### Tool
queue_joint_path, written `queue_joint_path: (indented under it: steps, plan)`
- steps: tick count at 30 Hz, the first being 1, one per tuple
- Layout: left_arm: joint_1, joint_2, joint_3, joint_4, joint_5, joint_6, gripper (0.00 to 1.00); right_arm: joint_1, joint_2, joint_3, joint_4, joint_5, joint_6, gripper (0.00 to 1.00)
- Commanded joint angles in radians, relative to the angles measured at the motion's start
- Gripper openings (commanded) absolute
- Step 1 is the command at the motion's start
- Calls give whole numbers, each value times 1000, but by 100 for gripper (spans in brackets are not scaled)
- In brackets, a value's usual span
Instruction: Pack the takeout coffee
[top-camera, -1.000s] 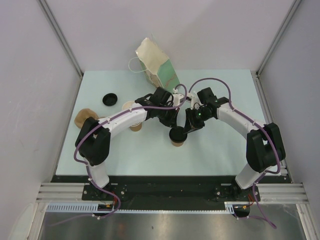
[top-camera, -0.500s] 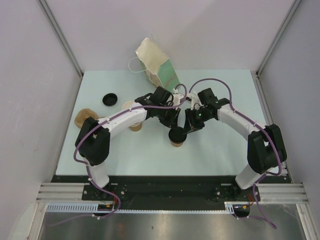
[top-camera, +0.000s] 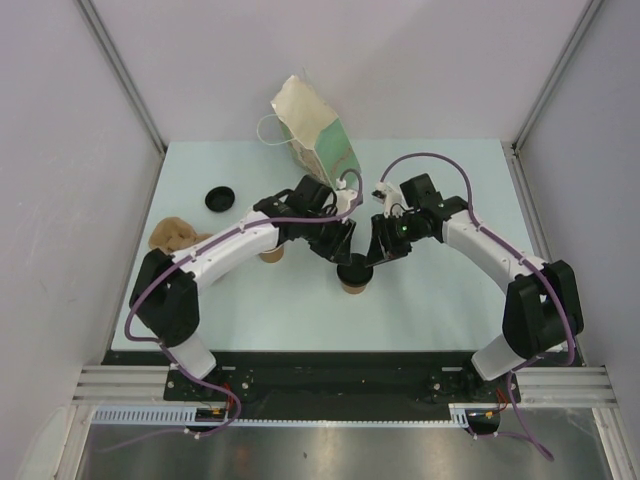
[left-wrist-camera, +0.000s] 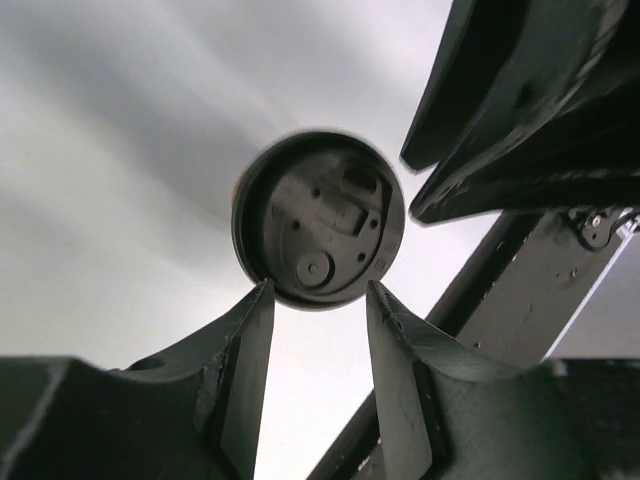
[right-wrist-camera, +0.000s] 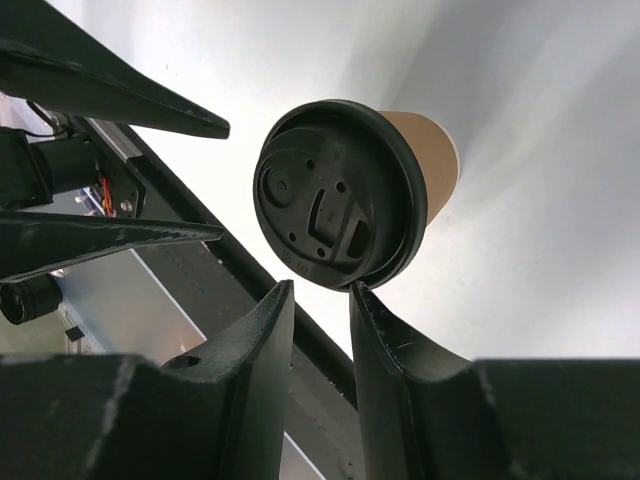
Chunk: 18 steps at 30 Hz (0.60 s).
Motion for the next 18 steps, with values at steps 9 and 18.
queue_joint_path:
  steps: [9, 18]
  plan:
    - [-9, 11, -69, 31, 32, -10, 47, 15, 67, 19, 16, -18, -12, 34]
    - [-8, 18, -58, 44, 48, 3, 47, 6, 78, 22, 36, -46, 2, 35]
